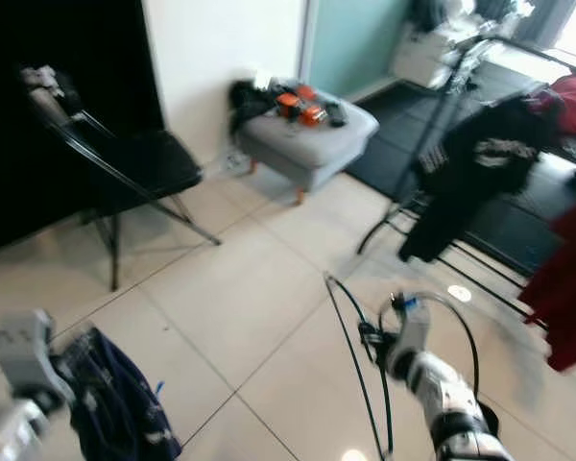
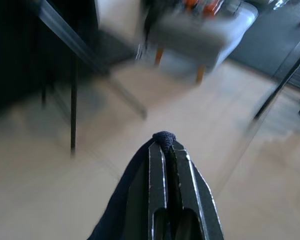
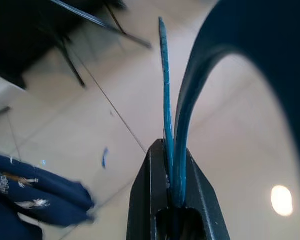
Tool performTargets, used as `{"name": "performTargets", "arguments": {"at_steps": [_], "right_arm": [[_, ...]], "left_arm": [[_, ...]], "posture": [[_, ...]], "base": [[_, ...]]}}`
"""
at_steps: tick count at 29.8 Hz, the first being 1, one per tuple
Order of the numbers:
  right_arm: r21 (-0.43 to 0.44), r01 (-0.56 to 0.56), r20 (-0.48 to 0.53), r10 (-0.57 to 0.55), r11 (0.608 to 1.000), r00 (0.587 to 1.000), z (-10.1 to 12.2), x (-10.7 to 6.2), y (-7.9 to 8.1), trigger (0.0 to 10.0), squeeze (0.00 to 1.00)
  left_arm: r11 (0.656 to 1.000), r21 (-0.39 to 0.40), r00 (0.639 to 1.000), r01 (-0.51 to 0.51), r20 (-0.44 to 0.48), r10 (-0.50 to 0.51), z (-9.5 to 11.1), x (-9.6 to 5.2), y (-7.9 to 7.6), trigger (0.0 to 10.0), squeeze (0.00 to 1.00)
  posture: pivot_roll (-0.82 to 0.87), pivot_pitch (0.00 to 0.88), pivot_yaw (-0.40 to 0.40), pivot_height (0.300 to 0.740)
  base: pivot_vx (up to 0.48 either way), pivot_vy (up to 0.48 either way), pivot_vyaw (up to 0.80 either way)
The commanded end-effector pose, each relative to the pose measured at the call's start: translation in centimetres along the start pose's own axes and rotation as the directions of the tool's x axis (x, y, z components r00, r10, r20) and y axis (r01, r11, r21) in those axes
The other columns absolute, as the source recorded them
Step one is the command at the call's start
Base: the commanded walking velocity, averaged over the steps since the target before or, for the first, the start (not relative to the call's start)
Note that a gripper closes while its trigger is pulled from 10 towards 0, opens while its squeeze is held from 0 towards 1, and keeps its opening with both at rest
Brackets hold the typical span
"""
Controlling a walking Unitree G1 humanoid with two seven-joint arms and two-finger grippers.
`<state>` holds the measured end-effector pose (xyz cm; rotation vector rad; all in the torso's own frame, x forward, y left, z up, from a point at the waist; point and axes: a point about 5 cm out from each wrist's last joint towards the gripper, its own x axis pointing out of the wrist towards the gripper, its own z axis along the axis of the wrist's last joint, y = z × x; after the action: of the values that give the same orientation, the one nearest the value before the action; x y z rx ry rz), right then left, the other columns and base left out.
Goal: Hang hanger
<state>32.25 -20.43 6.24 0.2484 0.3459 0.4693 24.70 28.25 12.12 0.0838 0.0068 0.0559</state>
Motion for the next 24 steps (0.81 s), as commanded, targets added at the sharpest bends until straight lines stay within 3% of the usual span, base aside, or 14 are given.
{"name": "performTargets", "arguments": {"at_steps": [1, 5, 7, 8, 10, 13, 16, 18, 19, 21, 24], "right_arm": [[-0.011, -0.025, -0.006, 0.025, 1.0, 1.0, 0.5, -0.1, 0.0, 10.0, 0.0], [-0.053, -0.095, 0.039, 0.097, 0.994, 0.994, 2.8, 0.2, 0.9, 10.0, 0.0], [-0.106, -0.196, 0.1, 0.207, 0.975, 0.973, 5.7, 0.5, 2.6, 10.0, 0.0], [-0.106, -0.196, 0.1, 0.207, 0.975, 0.973, 5.7, 0.5, 2.6, 10.0, 0.0], [-0.146, -0.283, 0.13, 0.302, 0.948, 0.944, 7.3, 0.5, 4.4, 10.0, 0.0], [-0.164, -0.33, 0.137, 0.353, 0.93, 0.926, 7.8, 0.4, 5.4, 10.0, 0.0], [-0.203, -0.424, 0.138, 0.455, 0.883, 0.88, 8.5, 0.0, 7.7, 10.0, 0.0], [-0.203, -0.424, 0.138, 0.455, 0.883, 0.88, 8.5, 0.0, 7.7, 10.0, 0.0], [-0.215, -0.458, 0.136, 0.491, 0.862, 0.86, 8.8, -0.3, 8.8, 10.0, 0.0], [-0.241, -0.498, 0.138, 0.538, 0.833, 0.832, 9.5, -0.7, 10.1, 10.0, 0.0], [-0.263, -0.522, 0.143, 0.568, 0.812, 0.811, 10.2, -1.0, 10.8, 10.0, 0.0]], "left_arm": [[0.999, 0.003, 0.999, 0.033, -0.017, -0.033, -0.2, -0.1, -0.7, 10.0, 0.0], [0.998, 0.031, 0.997, 0.058, 0.05, -0.059, 2.2, 1.2, -1.0, 10.0, 0.0], [0.995, 0.062, 0.986, 0.082, 0.14, -0.091, 5.5, 3.0, -1.7, 10.0, 0.0], [0.995, 0.062, 0.986, 0.082, 0.14, -0.091, 5.5, 3.0, -1.7, 10.0, 0.0], [0.994, 0.067, 0.973, 0.087, 0.208, -0.099, 8.0, 4.2, -2.4, 10.0, 0.0], [0.995, 0.053, 0.966, 0.085, 0.241, -0.095, 9.3, 4.8, -2.8, 10.0, 0.0], [0.996, 0.033, 0.952, 0.082, 0.295, -0.088, 12.0, 5.8, -3.5, 10.0, 0.0], [0.996, 0.033, 0.952, 0.082, 0.295, -0.088, 12.0, 5.8, -3.5, 10.0, 0.0], [0.997, 0.023, 0.947, 0.077, 0.312, -0.081, 13.4, 6.3, -3.7, 10.0, 0.0], [0.999, 0.013, 0.942, 0.052, 0.331, -0.053, 15.5, 7.1, -3.6, 10.0, 0.0], [0.999, -0.021, 0.946, 0.031, 0.324, -0.023, 16.6, 7.5, -3.4, 10.0, 0.0]], "posture": [[-0.01, 0.108, -0.072, 0.74], [-0.01, 0.108, -0.066, 0.74], [-0.02, 0.107, -0.06, 0.74], [-0.02, 0.107, -0.06, 0.74], [-0.02, 0.106, -0.056, 0.74], [-0.03, 0.104, -0.052, 0.74], [-0.03, 0.104, -0.044, 0.74], [-0.03, 0.104, -0.044, 0.74], [-0.03, 0.101, -0.04, 0.74], [-0.03, 0.1, -0.037, 0.74], [-0.03, 0.097, -0.029, 0.74]], "base": [[0.0, 0.0, -0.8], [0.0, 0.0, -0.8], [0.0, 0.0, -0.8], [0.0, 0.0, -0.8], [0.0, 0.0, -0.8], [0.0, 0.0, -0.8], [0.0, 0.0, -0.8], [0.0, 0.0, -0.8], [0.0, 0.0, -0.54], [0.0, 0.0, 0.0], [0.0, 0.0, 0.0]]}}
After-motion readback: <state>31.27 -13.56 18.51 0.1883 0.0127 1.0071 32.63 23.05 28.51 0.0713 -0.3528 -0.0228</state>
